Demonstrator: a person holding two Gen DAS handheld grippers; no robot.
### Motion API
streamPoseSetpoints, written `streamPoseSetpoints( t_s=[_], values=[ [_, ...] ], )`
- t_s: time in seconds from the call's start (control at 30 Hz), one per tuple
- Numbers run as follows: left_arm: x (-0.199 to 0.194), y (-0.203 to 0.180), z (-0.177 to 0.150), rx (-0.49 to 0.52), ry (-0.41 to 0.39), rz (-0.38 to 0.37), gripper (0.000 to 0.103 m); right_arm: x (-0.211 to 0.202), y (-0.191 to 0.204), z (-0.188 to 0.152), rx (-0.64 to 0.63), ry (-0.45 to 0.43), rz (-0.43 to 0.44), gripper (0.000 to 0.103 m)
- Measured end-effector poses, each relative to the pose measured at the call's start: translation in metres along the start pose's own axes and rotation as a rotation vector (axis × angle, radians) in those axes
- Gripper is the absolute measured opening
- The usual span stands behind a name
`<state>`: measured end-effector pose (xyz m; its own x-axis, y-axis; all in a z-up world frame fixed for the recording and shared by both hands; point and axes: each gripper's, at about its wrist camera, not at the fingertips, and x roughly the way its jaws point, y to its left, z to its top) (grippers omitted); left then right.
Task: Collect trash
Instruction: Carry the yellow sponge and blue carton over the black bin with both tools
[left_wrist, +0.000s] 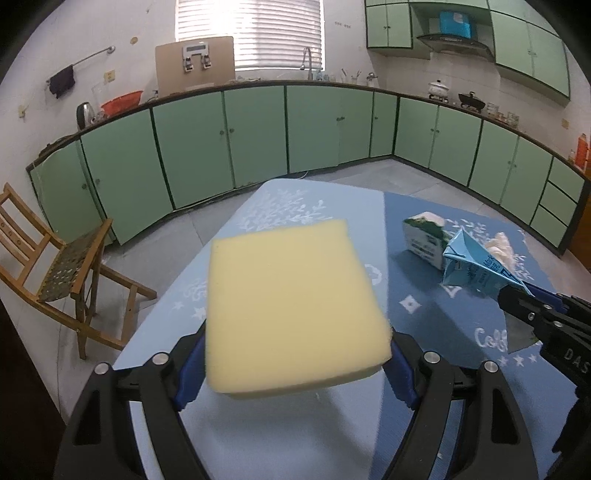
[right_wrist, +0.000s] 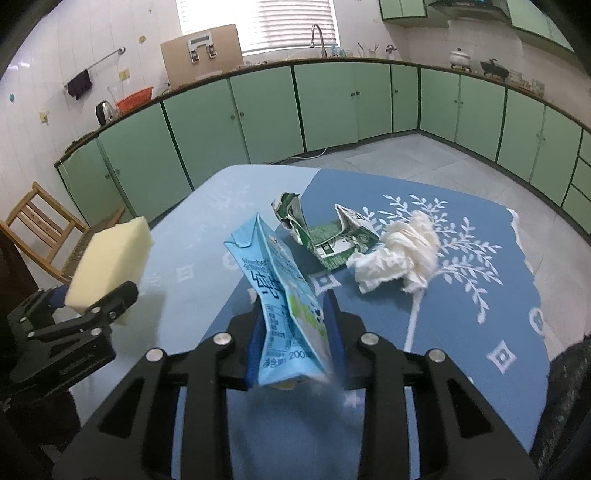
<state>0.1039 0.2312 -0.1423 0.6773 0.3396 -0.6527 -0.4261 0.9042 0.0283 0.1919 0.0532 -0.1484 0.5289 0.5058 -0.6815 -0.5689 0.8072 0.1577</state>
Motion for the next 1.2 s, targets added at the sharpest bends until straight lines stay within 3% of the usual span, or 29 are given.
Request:
streamPoseSetpoints(
  t_s=[0.57, 1.2],
  values=[
    [-0.062, -0.064, 0.016, 0.074, -0.092, -0.136, 0.079, -0.11, -0.035, -0.008, 0.083, -0.131, -0.073, 0.029],
    [-0.111, -0.192, 0.003, 0.206, -0.124, -0.367, 0.079, -0.222, -0.126, -0.059, 0.189, -0.217, -0.272, 0.029]
  ],
)
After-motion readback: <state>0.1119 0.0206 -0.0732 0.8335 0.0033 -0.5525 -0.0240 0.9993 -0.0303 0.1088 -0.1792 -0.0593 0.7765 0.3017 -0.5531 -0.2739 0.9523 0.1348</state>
